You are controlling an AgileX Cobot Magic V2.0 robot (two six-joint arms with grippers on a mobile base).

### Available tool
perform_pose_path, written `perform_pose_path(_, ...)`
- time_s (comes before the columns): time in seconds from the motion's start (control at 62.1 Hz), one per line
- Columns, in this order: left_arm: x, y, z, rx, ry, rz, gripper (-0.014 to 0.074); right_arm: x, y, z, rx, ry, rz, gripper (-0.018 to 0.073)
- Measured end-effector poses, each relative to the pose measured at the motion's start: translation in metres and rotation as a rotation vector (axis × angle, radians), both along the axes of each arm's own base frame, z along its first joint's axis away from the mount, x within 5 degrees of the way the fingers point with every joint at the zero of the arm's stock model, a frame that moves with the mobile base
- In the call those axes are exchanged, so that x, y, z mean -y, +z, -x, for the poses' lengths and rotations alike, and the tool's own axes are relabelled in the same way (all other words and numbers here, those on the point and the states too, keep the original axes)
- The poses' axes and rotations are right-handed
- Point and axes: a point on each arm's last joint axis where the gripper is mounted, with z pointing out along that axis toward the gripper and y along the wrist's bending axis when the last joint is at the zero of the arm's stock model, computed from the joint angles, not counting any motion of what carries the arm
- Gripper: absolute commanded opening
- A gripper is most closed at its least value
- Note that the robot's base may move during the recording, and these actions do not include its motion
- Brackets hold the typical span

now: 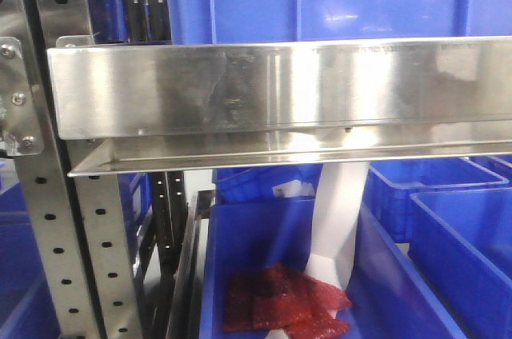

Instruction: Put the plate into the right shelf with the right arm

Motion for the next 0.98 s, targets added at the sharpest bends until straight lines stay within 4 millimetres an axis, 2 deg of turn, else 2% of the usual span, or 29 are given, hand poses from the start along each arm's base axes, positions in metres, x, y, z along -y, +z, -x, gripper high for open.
perform_pose_path(0.982,0.0,0.0,0.0,0.0,0.0,0.0,-0.0047,0.0001,0.0027,0.0001,0.029,-0.001,0.001,0.0056)
